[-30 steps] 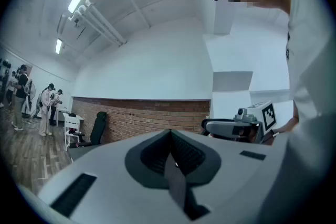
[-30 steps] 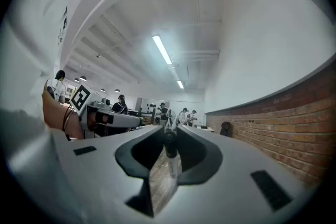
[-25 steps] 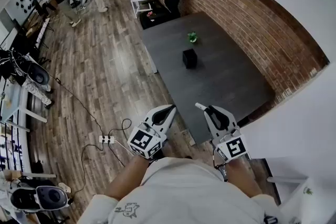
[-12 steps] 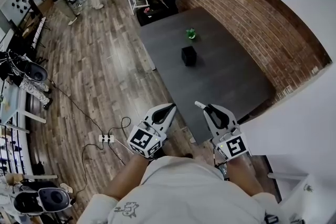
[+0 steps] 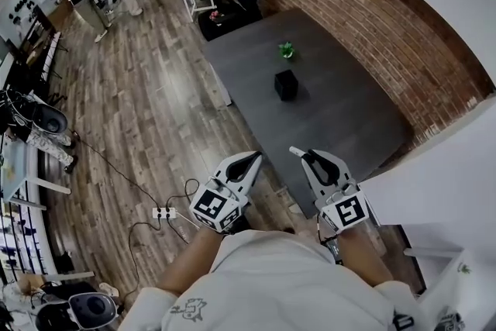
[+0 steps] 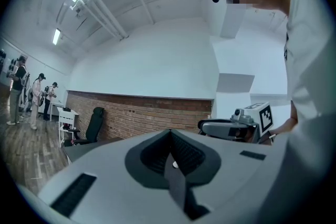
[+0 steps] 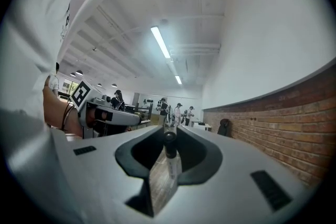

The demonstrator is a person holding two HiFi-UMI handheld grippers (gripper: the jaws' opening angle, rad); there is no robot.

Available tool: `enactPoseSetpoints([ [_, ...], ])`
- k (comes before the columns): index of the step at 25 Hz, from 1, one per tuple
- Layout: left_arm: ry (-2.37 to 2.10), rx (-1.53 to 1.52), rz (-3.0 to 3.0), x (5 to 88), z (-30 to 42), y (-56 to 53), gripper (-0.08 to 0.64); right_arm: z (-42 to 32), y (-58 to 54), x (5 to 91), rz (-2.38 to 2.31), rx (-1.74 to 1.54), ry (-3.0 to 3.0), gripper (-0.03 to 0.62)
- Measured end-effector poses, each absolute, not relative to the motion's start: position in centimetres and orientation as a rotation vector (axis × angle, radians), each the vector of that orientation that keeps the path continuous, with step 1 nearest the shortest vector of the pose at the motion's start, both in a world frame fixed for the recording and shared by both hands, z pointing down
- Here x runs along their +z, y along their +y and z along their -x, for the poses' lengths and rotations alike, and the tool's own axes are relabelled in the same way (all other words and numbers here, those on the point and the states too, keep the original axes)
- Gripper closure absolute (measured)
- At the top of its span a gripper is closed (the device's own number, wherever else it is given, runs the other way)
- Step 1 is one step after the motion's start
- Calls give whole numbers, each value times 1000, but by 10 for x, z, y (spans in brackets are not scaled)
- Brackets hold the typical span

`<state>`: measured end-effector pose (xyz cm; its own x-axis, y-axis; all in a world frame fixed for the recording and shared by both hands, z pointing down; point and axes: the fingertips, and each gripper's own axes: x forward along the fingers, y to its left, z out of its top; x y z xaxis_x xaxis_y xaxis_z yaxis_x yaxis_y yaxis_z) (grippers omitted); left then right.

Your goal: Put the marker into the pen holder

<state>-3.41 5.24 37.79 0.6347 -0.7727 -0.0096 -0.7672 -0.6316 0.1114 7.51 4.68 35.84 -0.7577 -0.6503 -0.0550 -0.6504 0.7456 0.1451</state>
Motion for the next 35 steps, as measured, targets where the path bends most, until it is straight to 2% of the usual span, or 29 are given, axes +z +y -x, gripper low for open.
enactPoseSetpoints([
  [10, -1194, -69, -2815, 374, 118, 9, 548, 15, 3, 360, 1190, 243, 2917, 512],
  [17, -1146, -66, -2801, 385, 152, -6, 548, 46, -8, 366, 1243, 212, 2922, 512],
  [35, -1100, -18, -2778, 400, 79, -94, 548, -20, -98, 381, 1241, 143, 2928, 512],
])
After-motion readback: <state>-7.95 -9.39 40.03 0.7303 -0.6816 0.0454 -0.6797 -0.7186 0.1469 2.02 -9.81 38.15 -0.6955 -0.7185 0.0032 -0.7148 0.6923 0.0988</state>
